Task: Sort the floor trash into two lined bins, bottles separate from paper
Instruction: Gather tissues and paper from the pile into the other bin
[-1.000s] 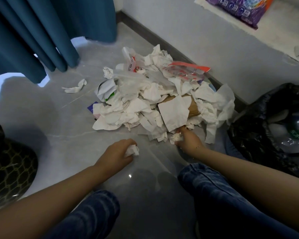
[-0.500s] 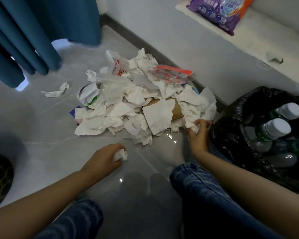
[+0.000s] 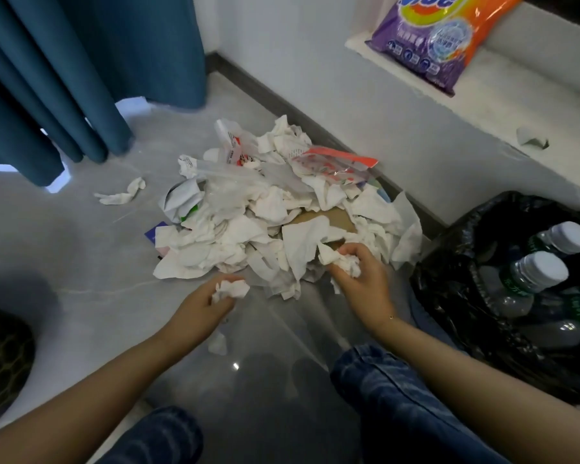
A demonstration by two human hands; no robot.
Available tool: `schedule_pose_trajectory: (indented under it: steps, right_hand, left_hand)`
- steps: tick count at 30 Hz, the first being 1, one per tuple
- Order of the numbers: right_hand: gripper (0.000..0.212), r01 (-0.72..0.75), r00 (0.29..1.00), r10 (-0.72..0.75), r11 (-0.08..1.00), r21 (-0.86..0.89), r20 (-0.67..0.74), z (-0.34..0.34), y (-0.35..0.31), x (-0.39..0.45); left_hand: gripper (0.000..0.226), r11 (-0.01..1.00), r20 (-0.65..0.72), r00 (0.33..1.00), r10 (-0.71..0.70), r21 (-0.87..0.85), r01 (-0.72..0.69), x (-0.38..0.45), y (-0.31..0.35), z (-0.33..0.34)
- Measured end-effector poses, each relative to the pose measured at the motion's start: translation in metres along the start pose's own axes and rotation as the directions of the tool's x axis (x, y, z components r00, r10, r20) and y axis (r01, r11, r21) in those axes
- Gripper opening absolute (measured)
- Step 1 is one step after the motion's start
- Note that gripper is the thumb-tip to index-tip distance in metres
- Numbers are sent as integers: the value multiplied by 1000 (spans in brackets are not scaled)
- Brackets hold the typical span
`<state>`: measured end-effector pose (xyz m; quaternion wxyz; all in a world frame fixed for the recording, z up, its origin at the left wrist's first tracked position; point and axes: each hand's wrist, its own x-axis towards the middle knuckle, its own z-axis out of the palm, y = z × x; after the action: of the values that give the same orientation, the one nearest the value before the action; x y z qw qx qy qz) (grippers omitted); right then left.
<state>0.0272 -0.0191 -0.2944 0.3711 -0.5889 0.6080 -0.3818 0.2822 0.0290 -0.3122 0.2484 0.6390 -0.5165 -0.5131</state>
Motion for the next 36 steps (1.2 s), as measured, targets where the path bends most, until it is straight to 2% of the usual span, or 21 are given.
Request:
schedule_pose_trajectory:
  steps: [3, 6, 10, 14, 16, 19, 22, 26, 31, 34, 36]
  right_hand:
    - [20, 41, 977, -44, 999, 19, 209, -1, -39, 6]
    - [26, 70, 902, -36, 995, -64, 431, -5, -83, 13]
    - [28, 118, 797, -18, 985, -127, 604, -3, -137, 23]
    - [23, 244, 722, -79, 959, -146, 688, 12, -197, 21]
    - [28, 274, 711, -85, 947, -164, 698, 15, -218, 21]
    - [30, 380, 653, -137, 910, -165, 745, 30, -261, 11]
    - [28, 498, 581, -207, 856, -142, 787, 52, -303, -3]
    - [25, 577, 505, -265, 811, -93, 821, 98, -347, -28]
    - [25, 543, 416, -289, 839, 19, 863, 172, -389, -59]
    - [28, 494, 358, -247, 868, 42, 900, 220, -402, -76]
    - [27, 422, 367, -214, 906, 43, 905, 256, -402, -83]
  left_hand:
    - [20, 957, -48, 994, -103, -278, 86, -3, 17, -8]
    - [33, 848, -48, 984, -170, -516, 121, -9, 24, -21]
    - [34, 707, -92, 986, -137, -706, 32, -22, 39, -31]
    - [30, 526, -94, 995, -38, -848, -60, -52, 65, -58]
    - [26, 508, -115, 993, -18, -857, -90, -66, 76, -69]
    - [22, 507, -276, 961, -7, -829, -234, -94, 75, -95]
    - [18, 509, -472, 880, -61, -773, -379, -119, 68, -121]
    - [24, 545, -627, 774, -89, -681, -489, -156, 59, -160]
    - [29, 635, -732, 670, -127, -579, -512, -205, 40, -209]
    - [30, 669, -764, 590, -262, -584, -459, -228, 15, -237]
    - [37, 673, -755, 569, -327, -608, -420, -237, -5, -252]
